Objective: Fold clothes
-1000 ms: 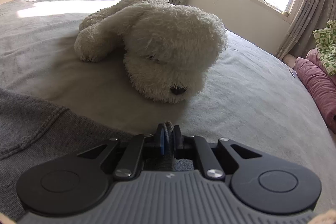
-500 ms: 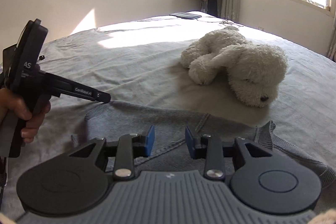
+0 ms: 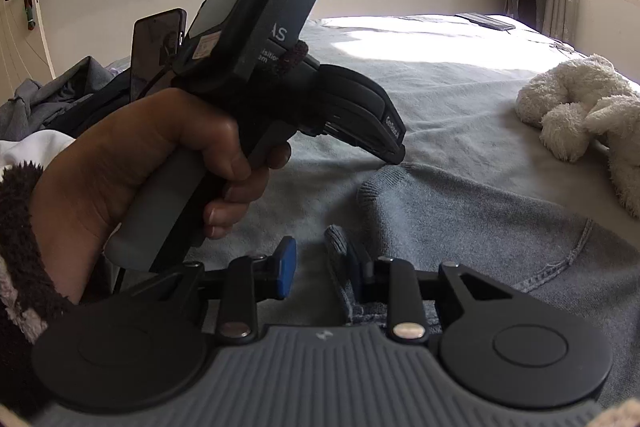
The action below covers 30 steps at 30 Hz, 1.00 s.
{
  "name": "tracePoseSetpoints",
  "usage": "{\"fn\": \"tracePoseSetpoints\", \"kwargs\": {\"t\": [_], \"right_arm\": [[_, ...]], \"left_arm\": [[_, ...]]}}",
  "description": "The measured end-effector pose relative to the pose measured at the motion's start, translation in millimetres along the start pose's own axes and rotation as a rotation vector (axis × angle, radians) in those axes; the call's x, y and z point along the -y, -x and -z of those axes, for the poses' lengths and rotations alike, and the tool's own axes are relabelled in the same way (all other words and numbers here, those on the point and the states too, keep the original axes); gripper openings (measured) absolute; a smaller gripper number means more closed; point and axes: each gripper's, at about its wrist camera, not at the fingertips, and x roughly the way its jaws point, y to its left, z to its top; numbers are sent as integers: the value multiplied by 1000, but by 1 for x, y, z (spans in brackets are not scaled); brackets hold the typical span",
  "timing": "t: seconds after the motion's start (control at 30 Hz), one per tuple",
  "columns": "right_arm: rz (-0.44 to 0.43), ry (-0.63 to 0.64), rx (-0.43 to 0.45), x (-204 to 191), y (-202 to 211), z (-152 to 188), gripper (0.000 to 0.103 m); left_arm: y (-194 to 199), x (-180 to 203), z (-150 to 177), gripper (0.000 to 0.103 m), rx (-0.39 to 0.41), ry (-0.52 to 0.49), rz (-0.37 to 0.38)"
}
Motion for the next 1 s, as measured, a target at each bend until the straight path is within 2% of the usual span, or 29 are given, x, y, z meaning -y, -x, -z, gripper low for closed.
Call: {"fn": "tracePoseSetpoints", "kwargs": {"t": [0.03, 0.07, 0.1, 0.17, 0.27, 0.37, 0.43, 0.5, 0.57, 0.63, 0.67, 0.77, 0.83, 0.97, 1.0], "right_arm": [[16, 6, -8, 0, -5, 0, 24], [27, 8, -12, 1, -9, 1, 12], [25, -4, -5, 1, -8, 0, 6], [12, -34, 12, 2, -7, -1, 6], [-97, -136, 83, 8, 5, -7, 6], [-111, -170, 38, 10, -10, -2, 6], [-111, -177, 4, 9, -24, 5, 7], [-121, -189, 24, 8, -21, 4, 15], [-112, -211, 48, 12, -10, 2, 17], [-87, -224, 72, 16, 3, 1, 33], [-60, -226, 87, 19, 12, 2, 45], [74, -239, 120, 34, 40, 8, 46], [211, -270, 123, 52, 57, 19, 46], [473, -333, 116, 92, 88, 42, 46], [531, -355, 108, 104, 96, 48, 46]], "left_arm": [[0, 0, 0, 0, 0, 4, 0], [-1, -1, 0, 0, 1, 7, 0], [-1, -1, 0, 0, 2, 10, 0], [2, -2, -2, 0, 12, 18, -2], [11, -6, -5, 0, 42, 39, 4], [14, -7, -7, 0, 51, 49, -4], [11, -6, -6, 0, 42, 42, -23], [12, -6, -7, 0, 46, 43, -23], [14, -4, -8, 0, 54, 40, -8], [19, 2, -8, 1, 68, 16, 29], [21, 7, -8, 2, 78, 1, 62], [23, 25, -6, 10, 94, -42, 183], [24, 37, -4, 24, 100, -68, 264], [13, 50, 1, 34, 93, -107, 227], [10, 53, 3, 42, 92, -116, 217]]}}
